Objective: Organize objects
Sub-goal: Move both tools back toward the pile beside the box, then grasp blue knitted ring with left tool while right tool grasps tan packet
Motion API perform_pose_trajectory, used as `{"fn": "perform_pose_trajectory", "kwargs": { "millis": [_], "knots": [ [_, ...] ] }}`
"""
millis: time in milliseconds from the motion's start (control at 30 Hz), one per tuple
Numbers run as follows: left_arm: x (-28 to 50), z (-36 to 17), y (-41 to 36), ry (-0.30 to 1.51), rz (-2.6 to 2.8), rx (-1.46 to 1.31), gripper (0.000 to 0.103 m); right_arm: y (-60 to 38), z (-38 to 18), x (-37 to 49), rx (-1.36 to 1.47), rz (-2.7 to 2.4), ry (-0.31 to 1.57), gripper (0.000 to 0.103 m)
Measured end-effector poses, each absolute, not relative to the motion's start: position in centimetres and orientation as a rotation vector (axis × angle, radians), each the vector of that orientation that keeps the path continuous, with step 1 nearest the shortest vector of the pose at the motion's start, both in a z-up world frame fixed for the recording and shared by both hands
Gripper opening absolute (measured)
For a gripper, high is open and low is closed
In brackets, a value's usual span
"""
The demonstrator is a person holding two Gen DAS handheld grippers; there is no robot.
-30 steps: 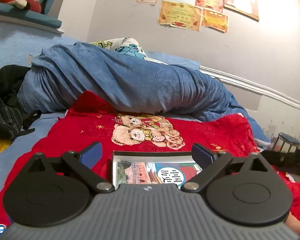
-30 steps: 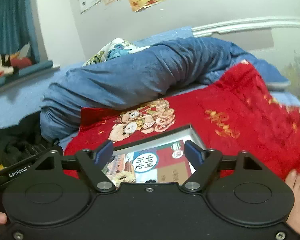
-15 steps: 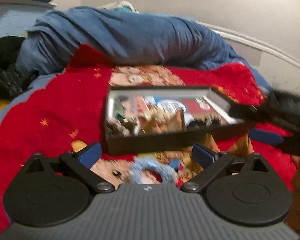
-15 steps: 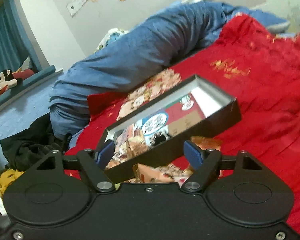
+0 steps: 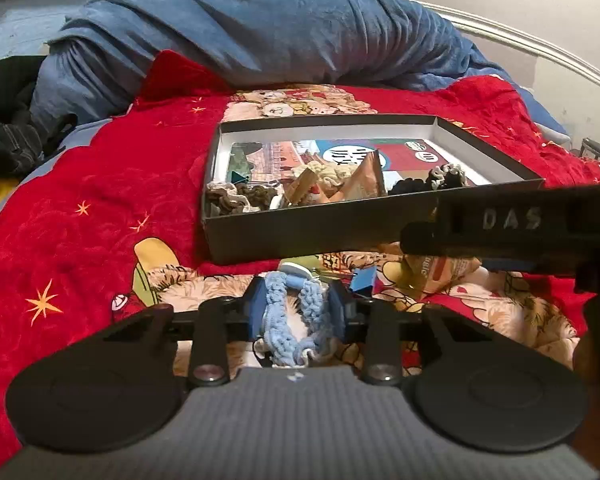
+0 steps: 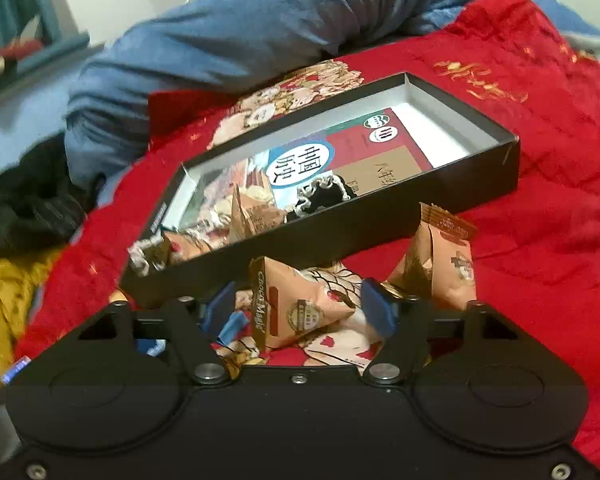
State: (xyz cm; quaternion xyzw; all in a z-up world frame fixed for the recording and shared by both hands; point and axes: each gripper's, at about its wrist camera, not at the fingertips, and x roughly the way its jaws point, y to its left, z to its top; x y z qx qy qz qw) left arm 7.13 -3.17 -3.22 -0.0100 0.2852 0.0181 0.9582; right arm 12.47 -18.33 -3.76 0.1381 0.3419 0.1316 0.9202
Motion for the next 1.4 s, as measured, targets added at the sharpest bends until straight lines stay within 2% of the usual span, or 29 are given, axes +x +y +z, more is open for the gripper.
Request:
{"fn": "perform_pose_trajectory", "kwargs": {
  "millis": [33,133,167,200,233,333,400,500,800,1067,1400],
  "knots": [
    [7.0,-3.3,-3.2,0.572,0.036,-0.018,0.036,-18.2,-3.8,12.7,0.281,0.259,0.713,0.057],
    [7.3,-3.3,-3.4,0.577,0.042,-0.006,0.039,-18.1,-4.0,13.0,0.309,0.235,0.726,0.056],
    [7.5,-3.4,-3.4,0.587,0.046,-0.002,0.05,-18.0,-4.0,13.0,0.315,0.229,0.727,0.056],
    [7.8,-3.5,-3.5,0.604,0.052,0.001,0.055,-18.0,-4.1,13.1,0.323,0.222,0.728,0.056],
    [8.0,-3.7,-3.5,0.618,0.055,-0.001,0.056,-17.8,-4.1,13.1,0.329,0.213,0.73,0.056],
    [8.0,-3.7,-3.3,0.613,0.057,-0.011,0.049,-17.8,-4.1,13.1,0.338,0.191,0.732,0.056],
    [7.9,-3.8,-3.2,0.605,0.04,-0.019,0.038,-17.7,-4.1,13.0,0.337,0.177,0.73,0.054],
    [7.7,-3.8,-3.2,0.59,0.024,-0.033,0.028,-17.4,-4.1,12.3,0.312,0.174,0.705,0.054],
    [7.7,-3.8,-3.9,0.587,0.037,0.01,0.027,-18.0,-4.7,12.7,0.374,0.186,0.703,0.051],
    [8.1,-3.9,-3.4,0.605,0.024,-0.015,0.027,-17.1,-4.8,12.4,0.311,0.159,0.682,0.048],
    [7.9,-3.8,-3.6,0.589,0.023,-0.001,0.023,-16.9,-4.6,11.8,0.284,0.176,0.647,0.045]
  ]
}}
